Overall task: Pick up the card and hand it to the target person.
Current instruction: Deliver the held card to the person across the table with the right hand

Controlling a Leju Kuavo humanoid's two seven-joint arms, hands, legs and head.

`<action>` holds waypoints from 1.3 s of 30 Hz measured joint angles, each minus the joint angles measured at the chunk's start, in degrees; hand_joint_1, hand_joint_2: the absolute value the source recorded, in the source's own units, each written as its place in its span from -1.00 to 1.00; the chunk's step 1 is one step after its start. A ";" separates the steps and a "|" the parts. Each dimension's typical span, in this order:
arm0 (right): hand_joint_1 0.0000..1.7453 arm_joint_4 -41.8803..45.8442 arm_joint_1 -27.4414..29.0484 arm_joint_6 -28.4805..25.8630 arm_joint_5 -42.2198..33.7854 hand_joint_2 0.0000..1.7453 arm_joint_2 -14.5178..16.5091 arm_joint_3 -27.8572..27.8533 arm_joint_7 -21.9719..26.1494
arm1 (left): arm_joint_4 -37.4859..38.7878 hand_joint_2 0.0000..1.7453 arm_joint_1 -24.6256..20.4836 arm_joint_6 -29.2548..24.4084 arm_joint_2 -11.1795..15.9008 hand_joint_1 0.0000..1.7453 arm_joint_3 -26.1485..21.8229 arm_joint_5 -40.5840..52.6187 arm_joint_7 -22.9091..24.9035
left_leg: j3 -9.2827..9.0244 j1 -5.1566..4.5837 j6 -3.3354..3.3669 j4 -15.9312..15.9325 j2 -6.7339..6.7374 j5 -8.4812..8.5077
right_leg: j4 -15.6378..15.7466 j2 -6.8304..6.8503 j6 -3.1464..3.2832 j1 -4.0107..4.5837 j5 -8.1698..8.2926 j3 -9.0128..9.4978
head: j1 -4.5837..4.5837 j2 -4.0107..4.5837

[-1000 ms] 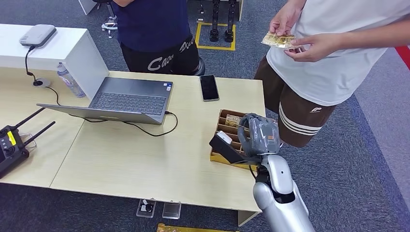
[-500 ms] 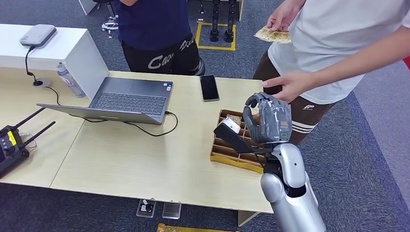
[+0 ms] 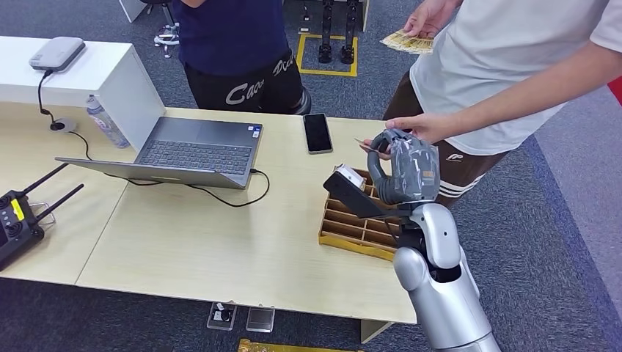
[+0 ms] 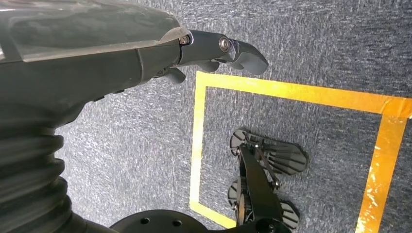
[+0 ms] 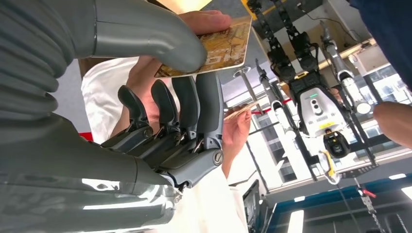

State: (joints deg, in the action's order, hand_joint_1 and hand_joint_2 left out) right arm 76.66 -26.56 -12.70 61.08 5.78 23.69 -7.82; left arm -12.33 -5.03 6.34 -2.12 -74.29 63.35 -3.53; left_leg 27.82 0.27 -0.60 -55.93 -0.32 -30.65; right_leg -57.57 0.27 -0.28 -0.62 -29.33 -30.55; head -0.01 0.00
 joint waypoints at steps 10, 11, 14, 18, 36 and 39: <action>-0.30 -1.37 -0.15 0.03 0.65 1.00 0.27 0.00 -0.01 | 0.00 1.00 0.01 1.97 0.00 -1.00 0.02 0.21 -1.26 | 0.00 0.00 0.00 0.00 0.00 0.00 | 0.00 0.00 0.00 0.00 0.00 0.00 | -0.02 0.00; -0.35 -1.48 -0.16 0.02 0.67 1.00 0.27 0.00 0.01 | 0.00 1.00 0.01 1.98 0.00 -1.00 0.02 0.22 -1.32 | -0.01 0.00 0.00 0.00 0.00 0.00 | 0.00 0.00 0.00 0.00 0.00 0.00 | -0.01 0.00; -0.82 -1.65 -0.17 -0.02 0.72 1.00 0.27 0.00 0.06 | 0.00 -0.50 0.01 1.63 0.00 -1.00 0.02 0.14 -1.39 | 0.00 0.00 0.00 0.00 0.00 0.00 | 0.00 0.00 0.00 0.00 0.00 0.00 | 0.00 0.00; -1.00 -1.67 -0.17 -0.03 0.94 1.00 0.27 0.00 0.14 | 0.00 -1.00 -0.01 1.10 0.04 -1.00 0.02 -0.24 -1.11 | 0.00 0.00 0.00 0.00 0.00 0.00 | 0.00 0.00 0.00 0.00 0.00 0.00 | 0.01 0.00; -1.00 7.33 5.55 -8.89 -24.11 1.00 -2.01 -8.66 21.30 | 0.00 -1.00 0.04 -0.61 0.28 -1.00 0.02 0.01 -0.44 | 0.01 0.00 0.00 -0.03 -0.02 -0.01 | 0.04 0.01 0.00 0.00 0.00 -0.05 | 0.01 0.00; -1.00 10.39 8.22 -7.82 -34.65 1.00 -3.14 -13.20 27.76 | 0.00 -1.00 0.03 -0.61 0.28 -1.00 0.02 0.12 -0.58 | 0.01 0.00 0.01 -0.03 -0.02 -0.01 | 0.05 0.01 0.00 -0.01 0.00 -0.04 | 0.03 0.00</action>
State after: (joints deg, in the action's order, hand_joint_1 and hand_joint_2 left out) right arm 87.05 -18.34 -20.52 26.43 2.64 10.50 19.94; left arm -12.33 -5.00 5.74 -1.84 -74.27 63.47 -4.11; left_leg 27.83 0.27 -0.59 -55.96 -0.34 -30.66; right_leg -57.52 0.28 -0.28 -0.63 -29.33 -30.59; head 0.02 0.00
